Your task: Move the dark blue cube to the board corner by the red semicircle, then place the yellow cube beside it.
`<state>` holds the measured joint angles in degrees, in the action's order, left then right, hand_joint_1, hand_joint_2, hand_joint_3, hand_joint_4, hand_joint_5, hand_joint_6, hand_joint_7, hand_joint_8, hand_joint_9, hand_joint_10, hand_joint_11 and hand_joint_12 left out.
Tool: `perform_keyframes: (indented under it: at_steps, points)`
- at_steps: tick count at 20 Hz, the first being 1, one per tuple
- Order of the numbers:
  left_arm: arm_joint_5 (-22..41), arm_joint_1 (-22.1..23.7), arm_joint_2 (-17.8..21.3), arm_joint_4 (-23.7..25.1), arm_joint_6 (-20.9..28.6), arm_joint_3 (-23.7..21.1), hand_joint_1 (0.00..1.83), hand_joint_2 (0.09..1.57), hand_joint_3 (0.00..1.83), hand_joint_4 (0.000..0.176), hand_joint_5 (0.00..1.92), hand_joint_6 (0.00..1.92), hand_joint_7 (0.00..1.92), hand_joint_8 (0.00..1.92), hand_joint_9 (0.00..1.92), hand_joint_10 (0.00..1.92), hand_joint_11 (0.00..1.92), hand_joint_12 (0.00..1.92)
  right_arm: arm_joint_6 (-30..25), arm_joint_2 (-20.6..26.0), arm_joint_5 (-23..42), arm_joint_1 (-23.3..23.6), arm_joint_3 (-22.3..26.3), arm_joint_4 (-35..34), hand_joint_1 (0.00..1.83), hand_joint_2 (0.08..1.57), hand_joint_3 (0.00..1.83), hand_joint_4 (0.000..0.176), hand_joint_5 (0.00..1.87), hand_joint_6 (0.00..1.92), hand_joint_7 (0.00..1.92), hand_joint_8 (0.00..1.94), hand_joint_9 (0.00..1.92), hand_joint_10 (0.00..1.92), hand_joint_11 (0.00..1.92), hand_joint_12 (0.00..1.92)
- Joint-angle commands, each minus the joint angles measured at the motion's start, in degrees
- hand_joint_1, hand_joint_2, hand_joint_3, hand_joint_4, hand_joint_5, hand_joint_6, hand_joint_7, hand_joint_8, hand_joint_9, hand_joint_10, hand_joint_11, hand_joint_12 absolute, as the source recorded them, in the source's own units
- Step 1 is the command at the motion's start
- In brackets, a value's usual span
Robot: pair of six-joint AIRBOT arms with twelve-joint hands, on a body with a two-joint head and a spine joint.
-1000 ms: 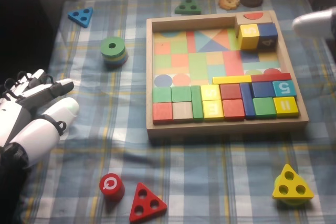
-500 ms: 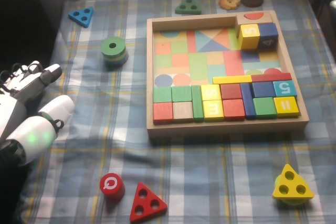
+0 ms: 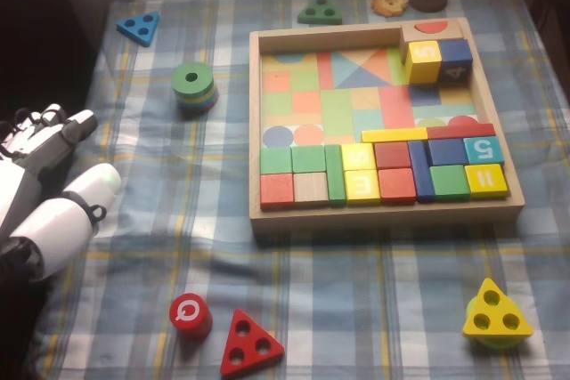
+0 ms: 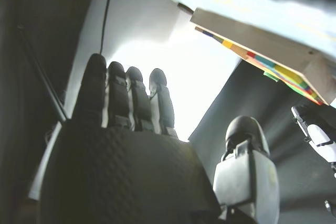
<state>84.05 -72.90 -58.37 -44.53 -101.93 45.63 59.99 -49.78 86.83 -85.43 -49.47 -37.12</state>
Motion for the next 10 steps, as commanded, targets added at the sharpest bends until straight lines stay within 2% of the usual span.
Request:
perform_keyframes:
  at_steps: [1, 3, 4, 5, 8, 9, 10]
  points:
    - [7.0, 0.5, 0.0, 2.5, 0.3, 0.1, 0.20, 1.44, 0.00, 0.000, 0.35, 0.00, 0.09, 0.00, 0.00, 0.00, 0.00, 0.00, -0.2, -0.3, 9.5, 0.0, 0.0, -0.8, 0.00, 1.00, 0.00, 0.052, 0.20, 0.01, 0.05, 0.00, 0.00, 0.00, 0.00, 0.00]
    - [7.1, 0.5, -0.2, 2.5, 0.3, 0.3, 0.17, 1.44, 0.00, 0.000, 0.34, 0.00, 0.10, 0.00, 0.00, 0.00, 0.00, 0.00, -0.2, -1.3, 10.8, -0.2, 0.2, -1.7, 0.00, 0.99, 0.00, 0.050, 0.19, 0.00, 0.04, 0.00, 0.00, 0.00, 0.00, 0.00]
    - [7.1, 0.5, -0.4, 2.2, 0.3, 0.4, 0.14, 1.44, 0.00, 0.000, 0.33, 0.00, 0.10, 0.00, 0.00, 0.00, 0.00, 0.00, -0.2, -1.9, 11.2, -0.3, 0.3, -2.2, 0.00, 1.00, 0.00, 0.018, 0.19, 0.00, 0.04, 0.00, 0.00, 0.00, 0.00, 0.00]
    - [7.1, 0.5, -0.5, 2.1, 0.3, 0.4, 0.13, 1.44, 0.00, 0.000, 0.33, 0.00, 0.11, 0.00, 0.00, 0.00, 0.00, 0.00, -0.2, -2.2, 11.4, -0.3, 0.2, -2.5, 0.00, 1.00, 0.00, 0.000, 0.18, 0.00, 0.03, 0.00, 0.00, 0.00, 0.00, 0.00]
    - [7.3, 0.5, -0.7, 2.1, 0.3, 0.5, 0.09, 1.42, 0.00, 0.010, 0.35, 0.01, 0.11, 0.00, 0.00, 0.00, 0.00, 0.00, -1.2, -3.2, 12.7, -0.3, 0.0, -3.8, 0.00, 1.03, 0.01, 0.000, 0.17, 0.00, 0.03, 0.00, 0.00, 0.00, 0.00, 0.00]
    - [7.4, 0.5, -0.8, 2.1, 0.3, 0.7, 0.10, 1.42, 0.00, 0.032, 0.34, 0.00, 0.10, 0.00, 0.00, 0.00, 0.00, 0.00, -1.8, -3.5, 13.3, -0.3, -0.1, -4.0, 0.00, 1.09, 0.01, 0.000, 0.16, 0.00, 0.03, 0.00, 0.00, 0.00, 0.00, 0.00]
    - [7.7, 0.6, -1.2, 2.2, 0.3, 1.0, 0.08, 1.42, 0.00, 0.026, 0.36, 0.01, 0.10, 0.00, 0.00, 0.00, 0.00, 0.00, -2.0, -3.9, 14.0, -0.3, -0.1, -4.3, 0.00, 1.18, 0.01, 0.000, 0.17, 0.00, 0.04, 0.00, 0.00, 0.00, 0.00, 0.00]
